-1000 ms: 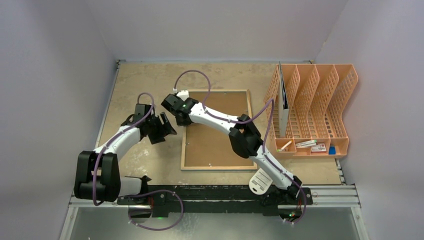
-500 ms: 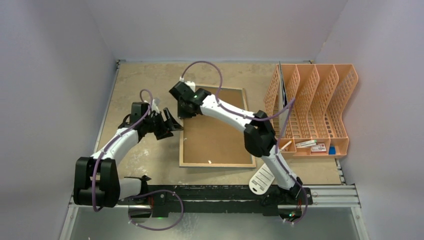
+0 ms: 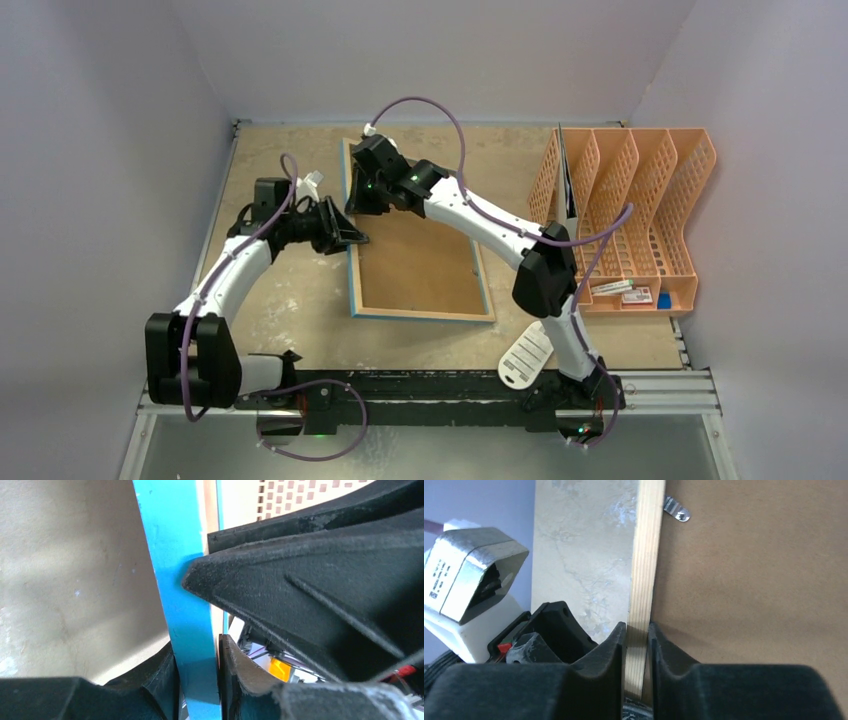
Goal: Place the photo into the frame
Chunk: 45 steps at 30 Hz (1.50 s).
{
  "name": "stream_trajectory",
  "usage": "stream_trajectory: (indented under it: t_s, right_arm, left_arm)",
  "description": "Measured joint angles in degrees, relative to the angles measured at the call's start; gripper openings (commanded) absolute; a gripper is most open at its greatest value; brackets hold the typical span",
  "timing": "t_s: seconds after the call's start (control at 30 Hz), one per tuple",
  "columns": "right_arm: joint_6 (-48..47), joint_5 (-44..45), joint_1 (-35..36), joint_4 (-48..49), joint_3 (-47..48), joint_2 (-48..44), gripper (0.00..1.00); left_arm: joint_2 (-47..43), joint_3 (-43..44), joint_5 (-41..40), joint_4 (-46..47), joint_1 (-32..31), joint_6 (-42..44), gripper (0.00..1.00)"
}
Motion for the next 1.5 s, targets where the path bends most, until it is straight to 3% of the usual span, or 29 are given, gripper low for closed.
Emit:
stream_trajectory:
  t_s: [0.07,0.23,0.4,0.6,0.77,1.07,1.27,1.5]
  right_arm:
    - [0.1,0.0,-0.1,0.4,0.5,0.0,0.49]
    - [0.3,1.1,-1.1,1.4,-0.1,-2.4,0.54]
    - [0.3,1.4,-5.3,4.3,-5.9,-12.0,0.56]
    - [-0.3,3.7,-10.0,6.8,-6.2,-18.3,0.56]
    - [-2.2,3.6,-10.3,5.9,-6.2,-18.3,0.51]
    - [-5.6,0.3,-11.5,2.5,-6.1,-14.8,0.49]
    - [-6.2,-1.3,-11.8,1.8,-5.2,-14.8,0.5]
    - [-4.0,-4.0,-12.6,2.0,-4.7,-14.7,0.62]
  left_arm:
    - [0.0,2.6,-1.9,-4.1,-0.2,0.5,0.0]
    - [0.4,11.3,-7.4,-15.4,-0.5,4.4,0.0]
    - [1.9,23.4,-15.6,-26.4,-0.6,9.1,0.0]
    - [8.2,40.4,-26.8,-36.9,-0.6,16.2,0.0]
    - [14.8,53.9,-35.1,-43.0,-0.6,21.5,0.0]
    - [20.7,69.5,-41.9,-48.1,-2.1,26.8,0.0]
    - [22.5,74.1,-44.1,-49.3,-4.4,28.7,0.0]
    - [23.1,71.7,-52.3,-49.3,-15.9,29.5,0.0]
